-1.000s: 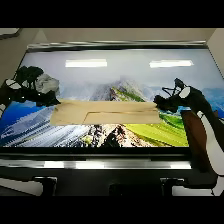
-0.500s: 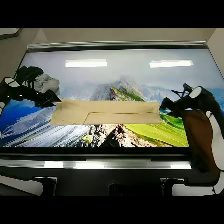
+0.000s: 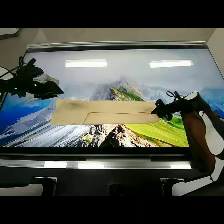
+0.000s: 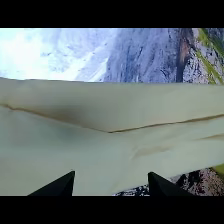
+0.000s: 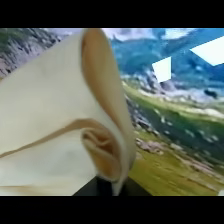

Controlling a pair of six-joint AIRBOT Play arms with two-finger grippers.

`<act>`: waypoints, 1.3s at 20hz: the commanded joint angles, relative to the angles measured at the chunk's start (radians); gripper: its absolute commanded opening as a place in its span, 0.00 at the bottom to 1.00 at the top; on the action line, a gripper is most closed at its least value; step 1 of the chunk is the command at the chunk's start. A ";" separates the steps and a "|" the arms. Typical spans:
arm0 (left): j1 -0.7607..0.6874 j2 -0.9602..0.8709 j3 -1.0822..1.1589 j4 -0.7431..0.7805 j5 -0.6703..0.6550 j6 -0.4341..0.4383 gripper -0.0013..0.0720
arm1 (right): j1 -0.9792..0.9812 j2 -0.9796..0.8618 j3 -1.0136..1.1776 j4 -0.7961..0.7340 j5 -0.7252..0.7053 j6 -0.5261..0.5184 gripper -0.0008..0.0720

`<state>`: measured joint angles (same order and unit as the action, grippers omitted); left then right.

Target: Fold the shirts.

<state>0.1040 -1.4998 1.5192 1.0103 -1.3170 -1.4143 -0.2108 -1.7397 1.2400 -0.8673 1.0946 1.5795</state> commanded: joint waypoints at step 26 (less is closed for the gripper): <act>-0.616 -0.222 -0.167 -0.378 0.662 -0.113 0.06 | 0.167 0.733 0.003 0.142 0.168 0.155 0.06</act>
<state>-0.5869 -1.7847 1.3521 0.4931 -0.6849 -1.5017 -0.0612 -0.9501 1.2419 -0.7685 1.3113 1.7588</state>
